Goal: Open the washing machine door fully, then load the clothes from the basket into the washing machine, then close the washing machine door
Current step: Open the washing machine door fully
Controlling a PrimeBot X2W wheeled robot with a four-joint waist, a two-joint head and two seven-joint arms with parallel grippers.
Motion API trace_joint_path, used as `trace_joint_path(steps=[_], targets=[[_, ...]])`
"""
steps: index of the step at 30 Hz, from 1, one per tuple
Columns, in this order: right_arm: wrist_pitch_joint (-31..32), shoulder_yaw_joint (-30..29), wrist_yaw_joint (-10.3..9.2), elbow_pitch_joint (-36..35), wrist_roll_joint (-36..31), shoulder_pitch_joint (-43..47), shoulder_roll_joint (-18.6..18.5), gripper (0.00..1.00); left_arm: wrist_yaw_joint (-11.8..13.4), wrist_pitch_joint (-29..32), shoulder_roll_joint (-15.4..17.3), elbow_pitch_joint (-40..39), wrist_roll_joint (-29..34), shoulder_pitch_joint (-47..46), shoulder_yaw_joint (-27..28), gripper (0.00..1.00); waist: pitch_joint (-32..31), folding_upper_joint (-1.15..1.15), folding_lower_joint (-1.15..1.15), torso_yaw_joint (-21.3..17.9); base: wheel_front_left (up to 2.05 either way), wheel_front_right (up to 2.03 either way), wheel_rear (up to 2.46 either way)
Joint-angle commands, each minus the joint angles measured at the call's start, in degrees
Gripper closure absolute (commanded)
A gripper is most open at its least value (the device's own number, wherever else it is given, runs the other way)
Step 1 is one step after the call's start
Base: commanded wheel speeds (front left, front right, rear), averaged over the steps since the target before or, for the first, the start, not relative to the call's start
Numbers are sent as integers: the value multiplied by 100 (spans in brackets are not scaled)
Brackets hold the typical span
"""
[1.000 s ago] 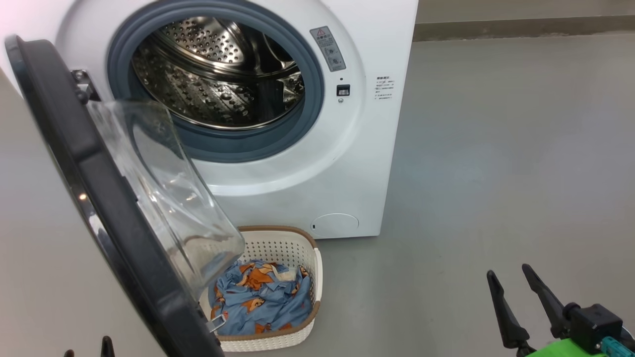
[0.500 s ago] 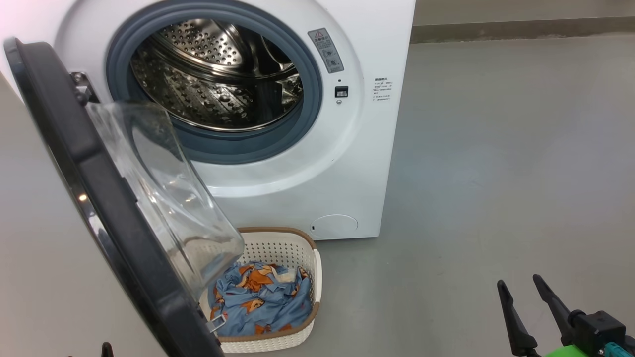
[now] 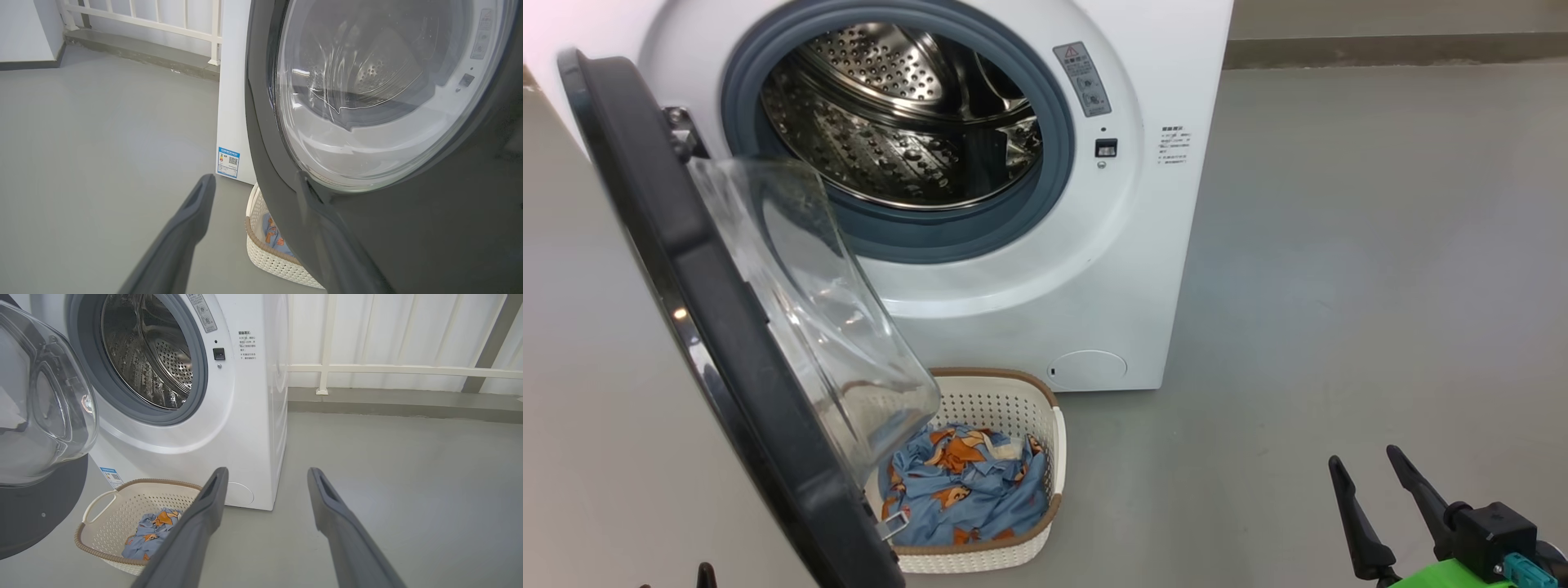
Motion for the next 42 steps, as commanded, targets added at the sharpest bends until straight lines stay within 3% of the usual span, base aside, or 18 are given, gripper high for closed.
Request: trace_joint_path(steps=[1,30,31,32,42], targets=[[-70,124,9,-99,-15,-179,-85,0,-17,-54,92,-119,22,-155,162,0,-1,0,0,25,0,0,0],[-70,155,9,-5,-9,-152,-61,0,-17,-54,92,-172,64,-153,204,0,50,0,0,146,0,0,0],[-70,149,9,-6,-8,-151,-61,0,-17,-54,92,-164,81,-155,187,64,49,0,0,149,0,0,0],[-70,143,9,-8,-7,-149,-60,0,-17,-54,92,-170,91,-154,172,100,48,0,0,153,0,0,0],[-70,94,9,-8,0,-134,-63,0,-17,-54,92,-210,-162,-215,478,100,26,0,0,204,0,0,0]])
